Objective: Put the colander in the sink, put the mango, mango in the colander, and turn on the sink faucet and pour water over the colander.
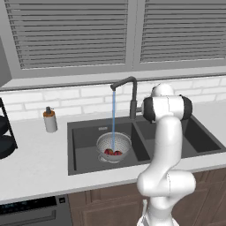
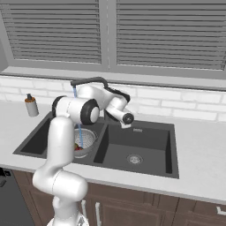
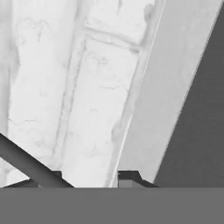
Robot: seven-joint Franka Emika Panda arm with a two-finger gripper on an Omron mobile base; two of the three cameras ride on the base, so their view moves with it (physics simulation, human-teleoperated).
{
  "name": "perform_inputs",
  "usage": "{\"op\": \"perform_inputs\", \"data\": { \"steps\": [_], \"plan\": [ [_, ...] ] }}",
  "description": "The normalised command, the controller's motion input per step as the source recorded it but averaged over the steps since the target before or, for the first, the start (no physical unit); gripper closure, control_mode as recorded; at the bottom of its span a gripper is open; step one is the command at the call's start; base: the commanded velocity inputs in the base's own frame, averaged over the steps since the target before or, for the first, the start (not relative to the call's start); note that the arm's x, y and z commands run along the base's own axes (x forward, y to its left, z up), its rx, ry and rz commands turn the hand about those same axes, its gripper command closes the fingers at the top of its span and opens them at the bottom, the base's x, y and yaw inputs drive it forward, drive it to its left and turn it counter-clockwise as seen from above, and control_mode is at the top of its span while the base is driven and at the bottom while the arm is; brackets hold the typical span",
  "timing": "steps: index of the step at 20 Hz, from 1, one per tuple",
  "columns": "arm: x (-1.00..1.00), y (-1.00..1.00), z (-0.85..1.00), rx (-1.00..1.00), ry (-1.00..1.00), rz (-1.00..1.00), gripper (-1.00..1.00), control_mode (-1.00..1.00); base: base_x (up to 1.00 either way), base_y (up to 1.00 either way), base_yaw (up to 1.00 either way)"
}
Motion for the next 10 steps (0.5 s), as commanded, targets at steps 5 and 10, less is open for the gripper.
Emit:
{"op": "perform_inputs", "data": {
  "steps": [5,10],
  "plan": [
    [0.00,-0.78,0.00,0.27,0.08,-0.20,1.00,-1.00,0.00,0.00,0.00],
    [0.00,-0.69,0.00,0.23,0.10,-0.15,1.00,-1.00,0.00,0.00,0.00]
  ]
}}
